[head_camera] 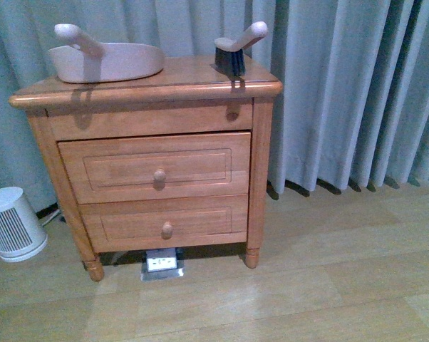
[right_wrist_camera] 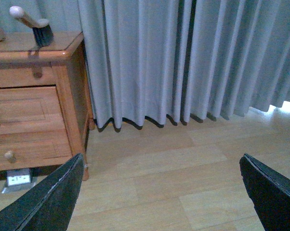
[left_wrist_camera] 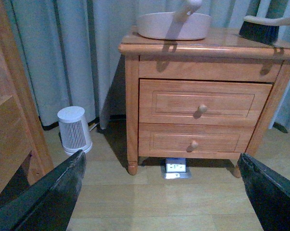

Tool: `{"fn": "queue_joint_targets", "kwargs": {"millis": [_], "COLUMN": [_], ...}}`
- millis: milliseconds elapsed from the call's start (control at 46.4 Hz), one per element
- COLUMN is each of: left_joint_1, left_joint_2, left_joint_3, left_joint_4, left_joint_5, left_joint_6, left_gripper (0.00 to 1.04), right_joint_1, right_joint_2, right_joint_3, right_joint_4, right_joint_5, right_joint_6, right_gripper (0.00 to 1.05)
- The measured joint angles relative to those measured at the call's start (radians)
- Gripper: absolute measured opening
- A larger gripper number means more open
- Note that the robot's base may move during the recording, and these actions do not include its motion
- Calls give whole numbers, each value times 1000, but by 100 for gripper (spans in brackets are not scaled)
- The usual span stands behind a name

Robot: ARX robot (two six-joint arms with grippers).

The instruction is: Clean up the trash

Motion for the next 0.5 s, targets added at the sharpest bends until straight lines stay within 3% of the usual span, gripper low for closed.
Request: {"fn": "queue_joint_targets", "kwargs": {"millis": [496], "left_joint_1": [0], "left_joint_2": [0], "left_joint_3": [0], "left_joint_4": [0], "left_joint_5": [0], "left_joint_6": [0], "left_gripper": [97], "right_joint_1": [0], "right_joint_2": [0], "right_joint_3": [0], "right_joint_4": [0], "right_joint_5": [0], "right_joint_6": [0], "right_gripper": [97]}}
